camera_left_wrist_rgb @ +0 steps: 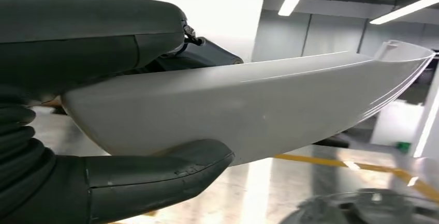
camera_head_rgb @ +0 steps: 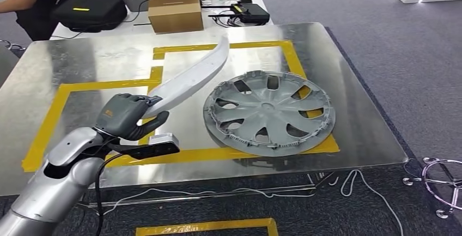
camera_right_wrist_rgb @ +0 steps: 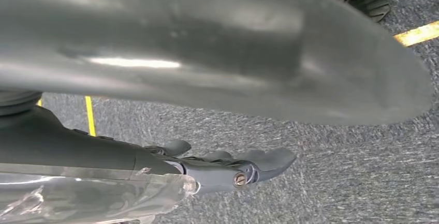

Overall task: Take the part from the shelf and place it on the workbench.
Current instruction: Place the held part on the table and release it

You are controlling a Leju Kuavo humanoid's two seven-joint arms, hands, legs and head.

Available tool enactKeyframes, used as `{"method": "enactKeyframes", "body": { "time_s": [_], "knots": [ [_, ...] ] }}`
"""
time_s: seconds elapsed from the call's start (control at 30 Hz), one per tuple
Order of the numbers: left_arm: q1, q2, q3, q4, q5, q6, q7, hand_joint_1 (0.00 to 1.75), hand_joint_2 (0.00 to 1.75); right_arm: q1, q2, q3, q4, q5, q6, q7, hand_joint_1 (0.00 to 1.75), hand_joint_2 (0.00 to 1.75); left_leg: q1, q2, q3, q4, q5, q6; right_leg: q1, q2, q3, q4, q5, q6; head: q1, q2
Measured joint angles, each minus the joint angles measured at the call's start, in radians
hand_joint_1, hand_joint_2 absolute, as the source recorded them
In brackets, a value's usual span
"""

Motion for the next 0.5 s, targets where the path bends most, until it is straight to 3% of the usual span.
{"method": "enactKeyframes", "body": {
  "time_s": [0.07, 0.1, 0.13, 0.17, 0.23, 0.3, 0.43, 0.5],
  "knots": [
    [0.001, 0.009, 0.015, 0.044, -0.07, 0.018, 0.015, 1.75, 1.75, 0.0, 0.0, 0.0, 0.0, 0.002, -0.002, 0.0, 0.0, 0.0, 0.003, 0.0, -0.064, 0.129, -0.056, -0.006, 0.0, 0.0, -0.001, 0.0, 0.0, -0.003, -0.002, 0.0],
    [0.003, 0.014, 0.026, 0.069, -0.109, 0.028, 0.025, 1.75, 1.75, 0.0, 0.0, 0.0, 0.001, 0.003, -0.006, 0.0, 0.0, 0.0, 0.004, 0.0, -0.085, 0.169, -0.063, -0.008, -0.001, 0.0, -0.001, 0.0, 0.0, -0.003, -0.002, 0.0],
    [0.005, 0.018, 0.039, 0.092, -0.145, 0.037, 0.036, 1.75, 1.75, 0.0, 0.0, 0.0, 0.003, 0.003, -0.01, 0.0, 0.0, 0.0, 0.004, 0.0, -0.09, 0.174, -0.052, -0.008, -0.001, 0.001, -0.001, 0.0, -0.001, -0.003, -0.002, 0.0],
    [0.006, 0.022, 0.055, 0.114, -0.18, 0.045, 0.048, 1.75, 1.75, -0.001, 0.0, 0.0, 0.005, 0.003, -0.016, 0.001, 0.0, 0.0, 0.005, 0.0, -0.075, 0.141, -0.024, -0.008, -0.002, 0.001, 0.0, 0.0, -0.001, -0.002, -0.002, 0.0],
    [0.007, 0.029, 0.091, 0.148, -0.248, 0.054, 0.073, 1.75, 1.75, -0.003, 0.0, 0.0, 0.01, 0.002, -0.028, 0.003, 0.0, 0.0, 0.007, 0.0, -0.011, 0.014, 0.038, -0.009, -0.001, 0.003, 0.0, 0.002, -0.002, 0.004, -0.004, 0.0],
    [0.01, 0.034, 0.132, 0.178, -0.311, 0.061, 0.092, 1.75, 1.75, -0.005, 0.0, 0.0, 0.014, 0.0, -0.04, 0.004, 0.0, 0.0, 0.007, -0.002, 0.034, -0.076, 0.062, -0.002, 0.002, 0.005, -0.002, 0.003, -0.003, 0.016, -0.005, 0.0],
    [0.039, 0.037, 0.221, 0.226, -0.388, 0.07, 0.102, 1.75, 1.75, -0.01, 0.001, 0.0, 0.027, -0.003, -0.059, 0.004, 0.0, 0.0, 0.008, -0.002, 0.042, -0.095, 0.061, 0.025, 0.002, 0.005, -0.006, 0.009, -0.011, 0.037, -0.003, 0.0],
    [0.056, 0.037, 0.259, 0.24, -0.414, 0.076, 0.102, 1.75, 1.75, -0.013, 0.001, 0.0, 0.032, -0.006, -0.066, 0.003, 0.0, 0.0, 0.01, -0.001, 0.045, -0.097, 0.062, 0.035, 0.002, 0.001, -0.042, 0.085, -0.056, 0.044, 0.003, 0.0]
  ]
}}
